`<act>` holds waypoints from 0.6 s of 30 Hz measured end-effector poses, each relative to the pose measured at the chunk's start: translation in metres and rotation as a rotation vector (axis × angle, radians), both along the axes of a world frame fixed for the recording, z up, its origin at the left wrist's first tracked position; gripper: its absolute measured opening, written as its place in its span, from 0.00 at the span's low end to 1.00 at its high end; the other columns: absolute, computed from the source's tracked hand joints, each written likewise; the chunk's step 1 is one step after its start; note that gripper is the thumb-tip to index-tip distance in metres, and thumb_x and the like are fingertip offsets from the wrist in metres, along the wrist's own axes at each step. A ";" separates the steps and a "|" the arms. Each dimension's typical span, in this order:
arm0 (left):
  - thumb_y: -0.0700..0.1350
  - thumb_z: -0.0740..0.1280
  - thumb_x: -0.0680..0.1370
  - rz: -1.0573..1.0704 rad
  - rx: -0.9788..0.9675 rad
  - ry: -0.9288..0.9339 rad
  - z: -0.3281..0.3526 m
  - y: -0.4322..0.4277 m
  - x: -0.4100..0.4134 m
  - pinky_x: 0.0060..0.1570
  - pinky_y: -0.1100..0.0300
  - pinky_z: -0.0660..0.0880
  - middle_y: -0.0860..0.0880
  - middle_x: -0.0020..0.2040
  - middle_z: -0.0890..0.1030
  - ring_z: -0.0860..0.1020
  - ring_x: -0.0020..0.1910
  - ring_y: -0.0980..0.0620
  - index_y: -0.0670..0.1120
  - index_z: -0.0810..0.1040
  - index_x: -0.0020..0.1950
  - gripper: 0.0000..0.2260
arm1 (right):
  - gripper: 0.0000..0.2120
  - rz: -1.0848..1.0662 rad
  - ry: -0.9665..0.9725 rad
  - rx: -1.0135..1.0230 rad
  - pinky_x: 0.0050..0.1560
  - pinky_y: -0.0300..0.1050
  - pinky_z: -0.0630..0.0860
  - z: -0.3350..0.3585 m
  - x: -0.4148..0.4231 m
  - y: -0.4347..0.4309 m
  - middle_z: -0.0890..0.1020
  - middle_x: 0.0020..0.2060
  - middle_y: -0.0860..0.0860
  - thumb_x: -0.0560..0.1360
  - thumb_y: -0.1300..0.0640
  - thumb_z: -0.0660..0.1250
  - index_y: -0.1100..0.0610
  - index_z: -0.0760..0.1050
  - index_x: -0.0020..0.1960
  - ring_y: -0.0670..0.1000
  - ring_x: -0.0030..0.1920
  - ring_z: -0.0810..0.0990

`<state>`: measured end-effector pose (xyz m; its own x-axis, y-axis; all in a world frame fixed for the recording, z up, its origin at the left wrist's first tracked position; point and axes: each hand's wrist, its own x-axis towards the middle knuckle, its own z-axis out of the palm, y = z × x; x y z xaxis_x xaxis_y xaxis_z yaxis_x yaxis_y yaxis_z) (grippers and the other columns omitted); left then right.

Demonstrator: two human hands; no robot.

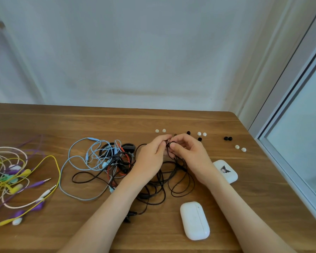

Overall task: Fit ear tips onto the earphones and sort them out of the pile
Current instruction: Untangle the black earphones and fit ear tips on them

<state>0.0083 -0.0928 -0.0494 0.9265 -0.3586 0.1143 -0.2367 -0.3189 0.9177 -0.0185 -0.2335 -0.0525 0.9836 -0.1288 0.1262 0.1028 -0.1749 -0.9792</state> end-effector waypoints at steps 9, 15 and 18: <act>0.40 0.63 0.80 0.076 -0.160 -0.010 0.003 0.001 -0.001 0.47 0.71 0.75 0.49 0.43 0.83 0.82 0.39 0.59 0.48 0.73 0.61 0.10 | 0.05 -0.117 -0.049 0.145 0.43 0.38 0.76 0.001 0.001 0.000 0.82 0.41 0.50 0.78 0.64 0.64 0.56 0.76 0.49 0.46 0.40 0.80; 0.42 0.67 0.78 0.082 -0.121 -0.048 0.003 0.002 -0.001 0.46 0.72 0.74 0.51 0.40 0.84 0.81 0.38 0.62 0.50 0.77 0.55 0.07 | 0.10 -0.064 -0.083 0.080 0.53 0.41 0.78 0.004 0.000 0.000 0.83 0.46 0.48 0.76 0.67 0.66 0.52 0.79 0.49 0.47 0.50 0.82; 0.43 0.67 0.78 0.080 -0.060 -0.092 0.004 0.002 -0.002 0.40 0.76 0.72 0.53 0.41 0.83 0.80 0.38 0.63 0.52 0.78 0.55 0.07 | 0.11 -0.050 -0.101 0.039 0.54 0.41 0.78 0.003 -0.001 0.002 0.83 0.47 0.48 0.75 0.67 0.66 0.51 0.79 0.50 0.47 0.51 0.81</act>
